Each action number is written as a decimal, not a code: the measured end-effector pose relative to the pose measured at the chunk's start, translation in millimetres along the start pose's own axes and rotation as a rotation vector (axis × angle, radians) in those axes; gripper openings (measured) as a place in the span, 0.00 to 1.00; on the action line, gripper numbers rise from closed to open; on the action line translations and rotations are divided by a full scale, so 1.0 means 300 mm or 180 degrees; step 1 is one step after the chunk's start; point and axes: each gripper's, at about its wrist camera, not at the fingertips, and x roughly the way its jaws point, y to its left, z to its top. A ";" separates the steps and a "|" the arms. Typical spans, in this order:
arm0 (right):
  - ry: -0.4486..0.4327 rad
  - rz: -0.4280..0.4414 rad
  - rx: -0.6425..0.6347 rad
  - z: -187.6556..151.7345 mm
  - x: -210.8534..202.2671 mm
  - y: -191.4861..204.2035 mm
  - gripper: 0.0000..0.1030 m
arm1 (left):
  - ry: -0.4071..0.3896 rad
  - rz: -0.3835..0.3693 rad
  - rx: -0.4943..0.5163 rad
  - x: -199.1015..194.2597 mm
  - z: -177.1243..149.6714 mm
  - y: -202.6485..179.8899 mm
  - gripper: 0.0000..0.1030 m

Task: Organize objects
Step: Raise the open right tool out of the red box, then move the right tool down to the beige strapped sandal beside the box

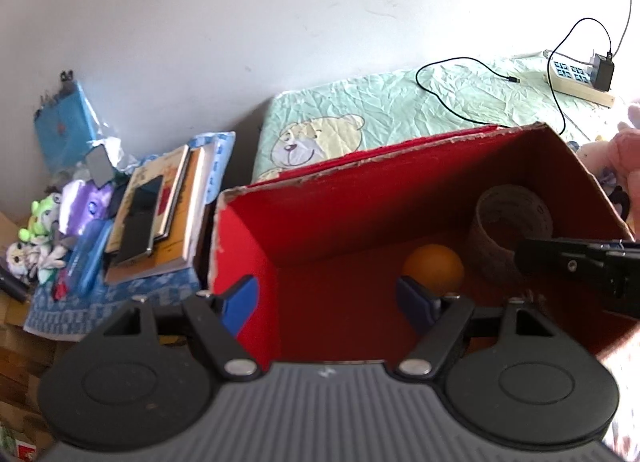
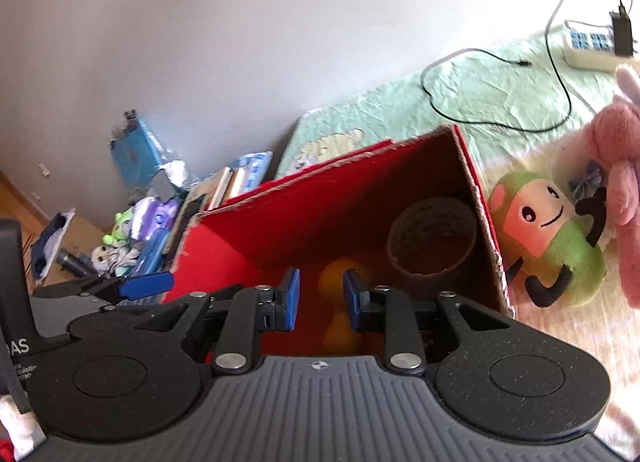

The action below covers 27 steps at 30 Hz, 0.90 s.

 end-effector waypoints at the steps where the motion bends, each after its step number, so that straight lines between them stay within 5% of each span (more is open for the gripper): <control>1: -0.0023 0.0022 -0.0015 -0.010 -0.007 0.011 0.27 | -0.0022 0.0042 0.0014 -0.017 -0.009 -0.005 0.77; 14: -0.0279 0.0273 -0.0093 -0.094 -0.126 0.031 0.35 | -0.0139 0.0266 -0.0008 -0.182 -0.100 -0.007 0.81; 21: -0.0182 0.0583 -0.0216 -0.140 -0.173 0.019 0.36 | -0.0123 0.0127 -0.0131 -0.242 -0.156 0.022 0.81; 27: 0.0199 0.0705 -0.0172 -0.213 -0.139 -0.025 0.36 | -0.0096 -0.0223 -0.0111 -0.266 -0.225 0.022 0.81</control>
